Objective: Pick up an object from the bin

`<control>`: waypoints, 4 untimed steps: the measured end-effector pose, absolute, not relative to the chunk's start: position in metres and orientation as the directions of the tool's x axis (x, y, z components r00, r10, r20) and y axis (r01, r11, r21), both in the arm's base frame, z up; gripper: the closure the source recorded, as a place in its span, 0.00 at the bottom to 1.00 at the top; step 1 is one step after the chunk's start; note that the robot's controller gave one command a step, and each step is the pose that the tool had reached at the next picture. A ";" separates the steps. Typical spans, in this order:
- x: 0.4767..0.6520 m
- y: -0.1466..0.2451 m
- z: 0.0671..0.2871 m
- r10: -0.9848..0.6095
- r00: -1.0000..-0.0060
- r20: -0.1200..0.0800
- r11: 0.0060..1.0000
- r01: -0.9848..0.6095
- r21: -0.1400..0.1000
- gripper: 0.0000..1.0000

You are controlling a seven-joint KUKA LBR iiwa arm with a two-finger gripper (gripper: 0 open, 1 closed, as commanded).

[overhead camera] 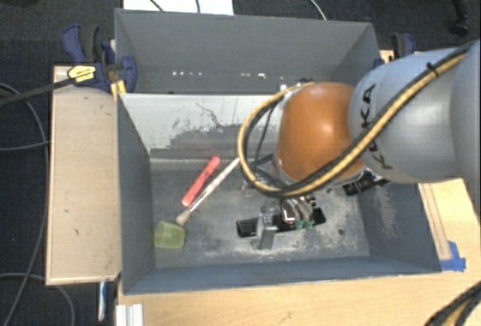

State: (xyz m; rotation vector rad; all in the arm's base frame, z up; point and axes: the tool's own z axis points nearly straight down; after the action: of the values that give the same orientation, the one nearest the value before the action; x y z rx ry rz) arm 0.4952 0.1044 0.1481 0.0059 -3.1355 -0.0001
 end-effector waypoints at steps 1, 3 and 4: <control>0.497 0.104 0.153 0.003 -1.000 -0.002 1.000 0.003 0.001 0.00; 0.493 0.029 0.124 -0.139 -0.990 0.000 0.990 -0.139 0.001 0.00; 0.492 0.008 0.117 -0.015 -1.000 0.011 1.000 -0.015 -0.001 0.00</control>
Offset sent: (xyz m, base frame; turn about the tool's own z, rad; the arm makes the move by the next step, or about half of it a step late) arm -0.0011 -0.0695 -0.0247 -0.0053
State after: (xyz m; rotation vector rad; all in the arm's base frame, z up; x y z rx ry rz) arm 0.4921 0.0082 0.1173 0.0231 -3.1308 0.0021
